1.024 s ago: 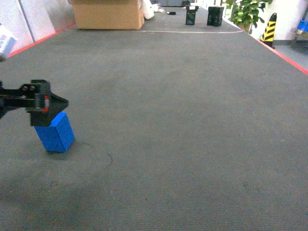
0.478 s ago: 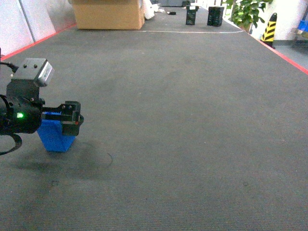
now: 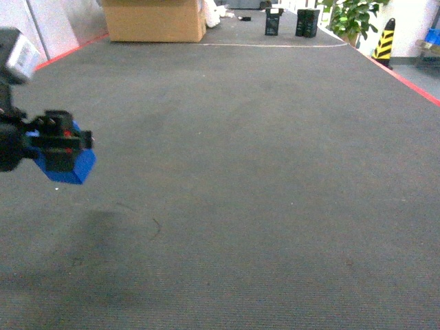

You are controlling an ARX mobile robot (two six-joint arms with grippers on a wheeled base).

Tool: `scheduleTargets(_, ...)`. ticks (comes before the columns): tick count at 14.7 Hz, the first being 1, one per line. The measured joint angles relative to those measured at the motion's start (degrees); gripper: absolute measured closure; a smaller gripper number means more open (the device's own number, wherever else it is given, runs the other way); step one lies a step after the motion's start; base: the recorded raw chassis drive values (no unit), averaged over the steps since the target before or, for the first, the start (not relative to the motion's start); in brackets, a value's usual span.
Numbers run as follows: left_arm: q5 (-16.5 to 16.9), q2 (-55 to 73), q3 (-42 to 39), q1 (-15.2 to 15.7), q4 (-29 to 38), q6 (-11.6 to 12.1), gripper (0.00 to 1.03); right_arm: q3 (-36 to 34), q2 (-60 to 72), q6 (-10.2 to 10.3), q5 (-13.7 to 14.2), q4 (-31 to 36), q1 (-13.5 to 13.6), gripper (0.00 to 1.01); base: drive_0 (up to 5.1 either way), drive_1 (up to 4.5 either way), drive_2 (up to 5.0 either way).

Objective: Sort blue parts and orange caps into right shelf containers

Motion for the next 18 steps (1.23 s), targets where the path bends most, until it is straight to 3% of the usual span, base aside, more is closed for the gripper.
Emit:
scheduleTargets(1,-0.61,-8.22,-5.73,1.42,2.54,0.59,0.57,0.00,0.00,0.00,0.00,0.02,0.00,0.58,0.0,0.00,0.0)
scheduleTargets(3,-0.42,-28.63,-19.02,8.46,-0.90,1.97,0.57,0.00,0.00,0.00,0.00,0.00,0.00,0.58,0.0,0.00,0.0)
scheduleTargets(4,-1.46,-35.28,-21.84,9.99,-1.33,2.19,0.57,0.00,0.00,0.02,0.00,0.02,0.00,0.58,0.0,0.00,0.0)
scheduleTargets(7,-0.28,-35.28,-20.92,9.05,-0.94,2.67,0.57,0.00,0.00,0.00,0.13,-0.02,0.00,0.58,0.0,0.00,0.0)
scheduleTargets(18,-0.48,-35.28,-20.94,9.29,-0.85,3.21,0.58,0.00,0.00,0.00,-0.02,0.04,0.02,0.58,5.0,-2.49,-2.5)
